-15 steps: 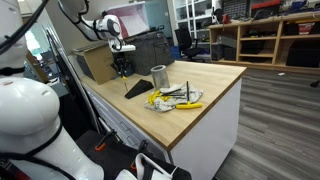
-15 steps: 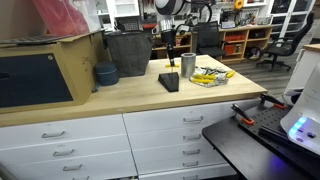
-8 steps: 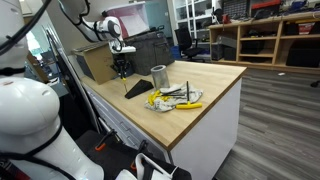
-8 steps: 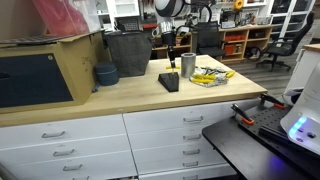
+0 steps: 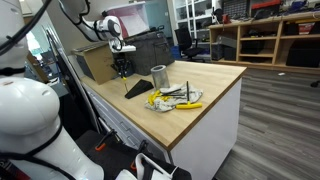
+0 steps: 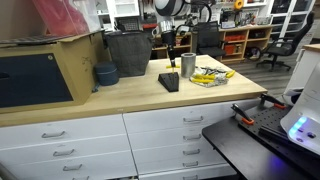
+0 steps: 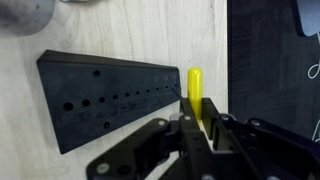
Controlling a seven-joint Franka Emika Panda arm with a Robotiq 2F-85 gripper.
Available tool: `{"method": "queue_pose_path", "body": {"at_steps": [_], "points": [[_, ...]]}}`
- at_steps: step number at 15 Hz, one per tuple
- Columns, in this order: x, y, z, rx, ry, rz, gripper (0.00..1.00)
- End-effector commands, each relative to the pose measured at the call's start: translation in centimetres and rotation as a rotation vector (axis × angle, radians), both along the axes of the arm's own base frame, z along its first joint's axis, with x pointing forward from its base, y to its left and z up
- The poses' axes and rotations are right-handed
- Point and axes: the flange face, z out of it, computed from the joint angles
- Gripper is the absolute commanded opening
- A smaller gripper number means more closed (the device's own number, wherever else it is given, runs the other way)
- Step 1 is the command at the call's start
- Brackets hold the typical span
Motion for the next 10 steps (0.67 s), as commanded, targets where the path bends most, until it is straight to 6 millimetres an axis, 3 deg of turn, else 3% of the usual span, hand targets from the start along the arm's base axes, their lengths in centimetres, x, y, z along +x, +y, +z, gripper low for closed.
{"method": "queue_pose_path", "body": {"at_steps": [1, 10], "points": [[0.39, 0.28, 0.48, -0.038, 0.001, 0.002, 0.04], [0.28, 0.96, -0.44, -0.081, -0.015, 0.038, 0.04]]}}
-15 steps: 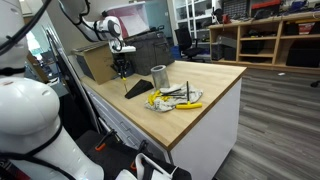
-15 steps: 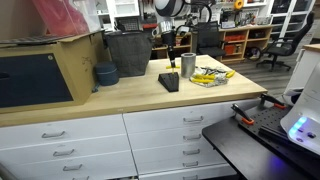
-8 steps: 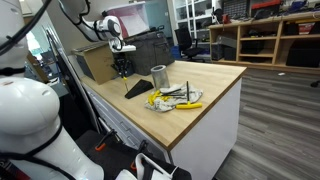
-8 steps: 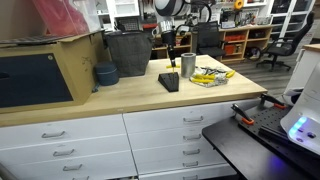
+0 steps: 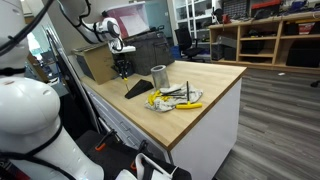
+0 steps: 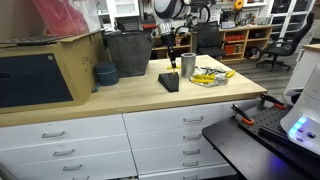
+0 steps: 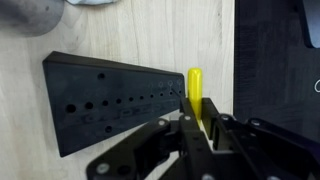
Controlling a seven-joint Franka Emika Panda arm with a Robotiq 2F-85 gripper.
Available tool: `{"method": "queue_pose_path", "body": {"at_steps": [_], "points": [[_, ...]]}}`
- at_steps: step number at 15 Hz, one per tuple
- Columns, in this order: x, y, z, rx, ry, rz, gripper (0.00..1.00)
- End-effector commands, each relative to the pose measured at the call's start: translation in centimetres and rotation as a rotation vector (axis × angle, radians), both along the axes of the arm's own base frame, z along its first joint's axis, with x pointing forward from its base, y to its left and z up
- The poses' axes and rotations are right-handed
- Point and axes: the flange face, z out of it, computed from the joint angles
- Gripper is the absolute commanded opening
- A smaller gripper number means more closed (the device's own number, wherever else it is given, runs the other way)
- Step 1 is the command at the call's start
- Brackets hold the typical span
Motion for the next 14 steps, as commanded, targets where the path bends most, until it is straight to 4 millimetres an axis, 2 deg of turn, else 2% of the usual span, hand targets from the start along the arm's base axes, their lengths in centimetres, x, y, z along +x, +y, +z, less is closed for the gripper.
{"method": "queue_pose_path", "body": {"at_steps": [1, 14], "points": [[0.5, 0.6, 0.2, -0.045, -0.011, -0.007, 0.04], [0.8, 2.3, -0.6, -0.019, 0.015, 0.010, 0.04]]}}
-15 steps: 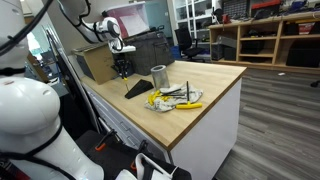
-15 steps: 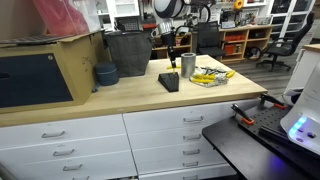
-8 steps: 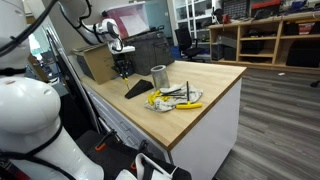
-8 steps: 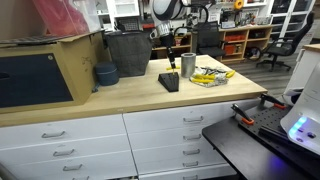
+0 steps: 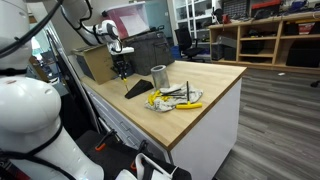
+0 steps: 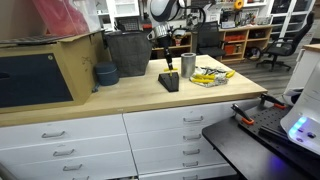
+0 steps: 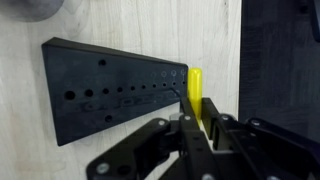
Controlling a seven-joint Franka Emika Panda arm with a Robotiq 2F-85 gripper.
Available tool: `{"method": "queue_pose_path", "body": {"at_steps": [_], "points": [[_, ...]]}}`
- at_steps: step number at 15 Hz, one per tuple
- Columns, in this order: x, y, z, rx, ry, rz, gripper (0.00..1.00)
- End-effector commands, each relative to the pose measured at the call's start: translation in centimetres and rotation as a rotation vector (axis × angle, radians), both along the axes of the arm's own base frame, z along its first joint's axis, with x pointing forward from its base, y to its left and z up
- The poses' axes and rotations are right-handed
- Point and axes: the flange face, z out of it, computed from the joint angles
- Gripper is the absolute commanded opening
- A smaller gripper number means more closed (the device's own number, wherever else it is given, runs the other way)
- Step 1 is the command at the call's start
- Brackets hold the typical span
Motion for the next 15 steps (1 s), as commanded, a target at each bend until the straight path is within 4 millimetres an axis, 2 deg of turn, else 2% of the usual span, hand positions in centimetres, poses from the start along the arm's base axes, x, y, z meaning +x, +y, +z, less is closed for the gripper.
{"method": "queue_pose_path", "body": {"at_steps": [1, 7, 15], "points": [[0.30, 0.25, 0.19, -0.003, 0.030, -0.008, 0.04], [0.26, 0.04, 0.15, -0.014, 0.046, -0.013, 0.04], [0.41, 0.89, 0.63, -0.015, 0.019, -0.004, 0.04]]}}
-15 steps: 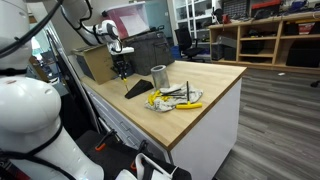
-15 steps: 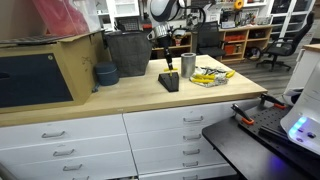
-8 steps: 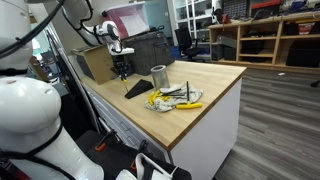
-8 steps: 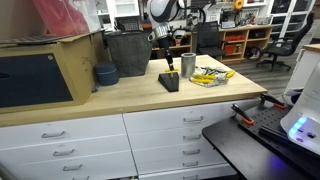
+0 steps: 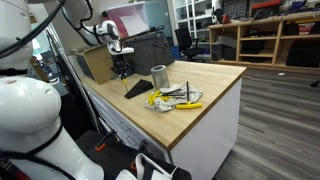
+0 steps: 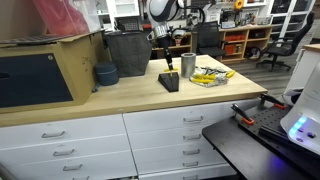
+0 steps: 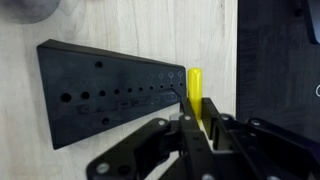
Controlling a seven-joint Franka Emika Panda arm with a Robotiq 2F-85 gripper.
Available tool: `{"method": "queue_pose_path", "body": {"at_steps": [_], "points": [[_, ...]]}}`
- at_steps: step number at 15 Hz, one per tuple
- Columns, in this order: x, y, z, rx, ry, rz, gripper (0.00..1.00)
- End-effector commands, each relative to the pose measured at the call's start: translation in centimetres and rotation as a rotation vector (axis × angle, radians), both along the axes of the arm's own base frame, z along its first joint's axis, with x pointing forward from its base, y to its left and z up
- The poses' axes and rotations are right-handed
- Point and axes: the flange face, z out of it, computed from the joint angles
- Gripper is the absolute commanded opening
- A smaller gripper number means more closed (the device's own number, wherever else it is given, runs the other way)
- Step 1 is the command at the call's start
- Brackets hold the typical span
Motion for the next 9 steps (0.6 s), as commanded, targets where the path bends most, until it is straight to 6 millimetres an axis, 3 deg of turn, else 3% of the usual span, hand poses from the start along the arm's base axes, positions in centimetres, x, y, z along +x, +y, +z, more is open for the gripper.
{"method": "queue_pose_path", "body": {"at_steps": [1, 9], "points": [[0.34, 0.85, 0.79, -0.009, -0.001, -0.002, 0.04], [0.47, 0.51, 0.77, -0.014, 0.003, -0.005, 0.04]]}}
